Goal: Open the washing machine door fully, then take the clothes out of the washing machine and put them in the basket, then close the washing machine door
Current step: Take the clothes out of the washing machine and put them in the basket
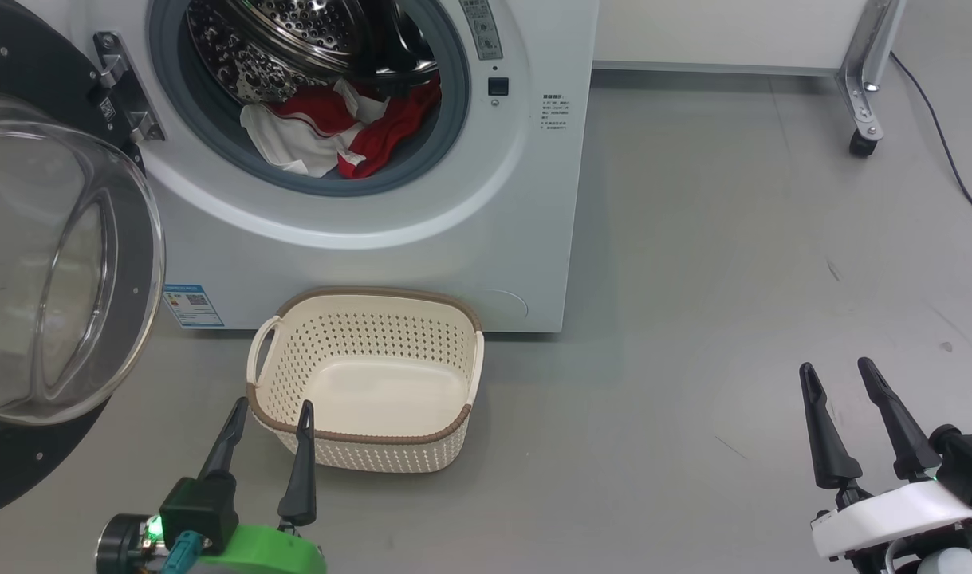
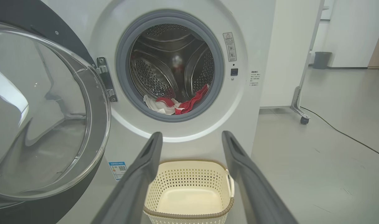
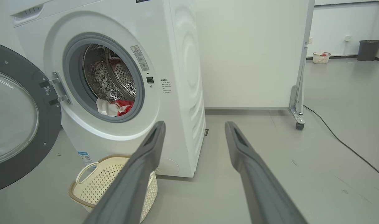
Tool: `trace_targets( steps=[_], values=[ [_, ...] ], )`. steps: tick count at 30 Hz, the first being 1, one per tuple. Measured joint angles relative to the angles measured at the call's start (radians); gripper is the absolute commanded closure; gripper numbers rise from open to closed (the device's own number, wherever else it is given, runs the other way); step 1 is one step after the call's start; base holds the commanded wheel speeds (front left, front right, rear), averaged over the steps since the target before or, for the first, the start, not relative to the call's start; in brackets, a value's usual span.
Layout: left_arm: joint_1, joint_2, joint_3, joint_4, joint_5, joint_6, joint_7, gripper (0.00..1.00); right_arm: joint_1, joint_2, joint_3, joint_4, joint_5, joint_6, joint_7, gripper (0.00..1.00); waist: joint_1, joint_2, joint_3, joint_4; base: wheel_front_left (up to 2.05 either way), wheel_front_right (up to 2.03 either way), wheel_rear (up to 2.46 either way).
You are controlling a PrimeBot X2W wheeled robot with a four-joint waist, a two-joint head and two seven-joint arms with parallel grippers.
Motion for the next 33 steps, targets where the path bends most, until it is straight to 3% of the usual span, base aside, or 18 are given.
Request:
trace_targets(
  steps=[23,33],
  values=[
    [0.0,0.001,-0.006,-0.04,-0.02,0.01,-0.003,0.0,0.0,0.004,0.0,0.0,0.0,0.0,0.0,0.0,0.0,0.0,0.01,0.003,0.0,0.0,0.0],
    [0.0,0.001,-0.007,-0.063,-0.082,0.002,-0.003,0.0,0.0,0.005,-0.002,0.0,0.0,0.0,0.0,0.0,0.0,0.0,0.016,0.003,0.25,-0.25,0.0]
  ],
)
